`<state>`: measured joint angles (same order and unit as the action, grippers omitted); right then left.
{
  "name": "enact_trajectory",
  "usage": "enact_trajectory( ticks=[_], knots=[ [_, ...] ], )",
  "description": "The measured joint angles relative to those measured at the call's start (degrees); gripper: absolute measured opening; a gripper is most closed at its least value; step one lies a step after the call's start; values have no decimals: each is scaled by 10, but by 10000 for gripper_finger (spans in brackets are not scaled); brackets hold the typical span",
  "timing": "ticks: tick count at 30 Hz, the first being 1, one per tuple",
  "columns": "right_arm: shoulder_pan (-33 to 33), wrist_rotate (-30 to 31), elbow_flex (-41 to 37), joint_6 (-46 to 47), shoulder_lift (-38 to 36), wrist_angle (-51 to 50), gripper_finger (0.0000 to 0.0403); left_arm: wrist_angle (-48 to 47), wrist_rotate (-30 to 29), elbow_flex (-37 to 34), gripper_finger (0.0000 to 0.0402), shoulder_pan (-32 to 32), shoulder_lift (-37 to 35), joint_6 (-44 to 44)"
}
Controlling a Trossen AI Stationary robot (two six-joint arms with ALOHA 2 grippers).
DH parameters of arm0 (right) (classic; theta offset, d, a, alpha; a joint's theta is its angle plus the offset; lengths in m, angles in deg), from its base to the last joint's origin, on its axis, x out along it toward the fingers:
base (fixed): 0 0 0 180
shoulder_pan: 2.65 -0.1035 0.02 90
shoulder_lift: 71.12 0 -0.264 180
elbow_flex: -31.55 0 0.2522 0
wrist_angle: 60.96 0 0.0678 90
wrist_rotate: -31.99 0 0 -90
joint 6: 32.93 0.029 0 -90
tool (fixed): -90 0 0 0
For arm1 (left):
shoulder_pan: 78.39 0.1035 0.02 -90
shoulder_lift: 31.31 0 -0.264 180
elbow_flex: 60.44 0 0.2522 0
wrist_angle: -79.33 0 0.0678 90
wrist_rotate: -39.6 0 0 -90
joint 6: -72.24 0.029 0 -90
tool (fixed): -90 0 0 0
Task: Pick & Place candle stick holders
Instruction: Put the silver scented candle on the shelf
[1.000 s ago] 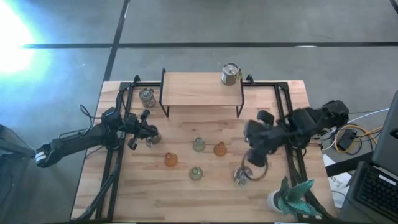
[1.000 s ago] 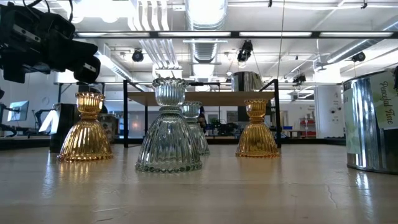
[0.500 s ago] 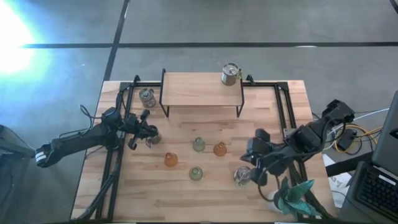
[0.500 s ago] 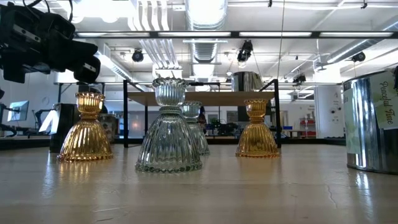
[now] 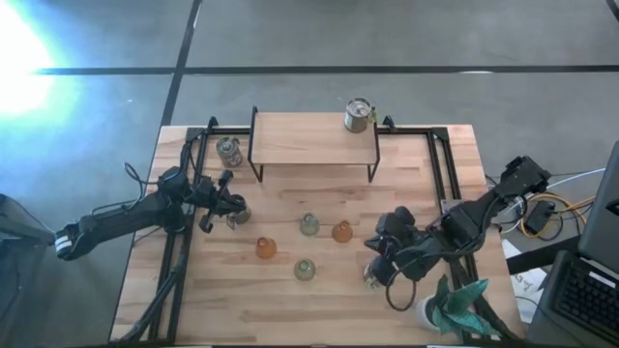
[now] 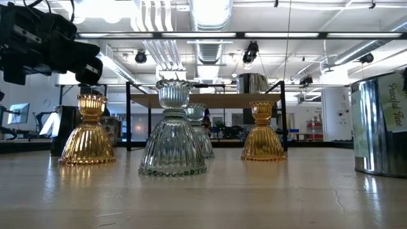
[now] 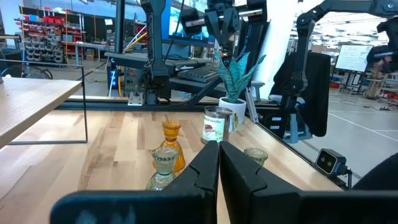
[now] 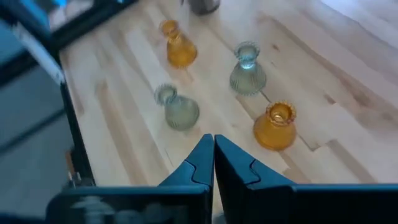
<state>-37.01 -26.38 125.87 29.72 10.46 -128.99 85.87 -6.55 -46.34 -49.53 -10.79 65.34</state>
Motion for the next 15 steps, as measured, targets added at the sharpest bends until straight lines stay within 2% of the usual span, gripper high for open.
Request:
enact_trajectory(
  ticks=[2,6,8,11,15],
  knots=[
    [3,6,-13,19,0,24,8,0,0,0,19,0,0,0],
    [15,10,-36,-9,0,28,8,0,0,0,19,0,0,0],
    [23,6,-46,27,0,28,8,0,0,0,19,0,0,0],
    [31,-35,-53,76,0,31,8,0,0,0,19,0,0,0],
    [29,-95,-54,93,0,32,8,0,0,0,19,0,0,0]
  ],
)
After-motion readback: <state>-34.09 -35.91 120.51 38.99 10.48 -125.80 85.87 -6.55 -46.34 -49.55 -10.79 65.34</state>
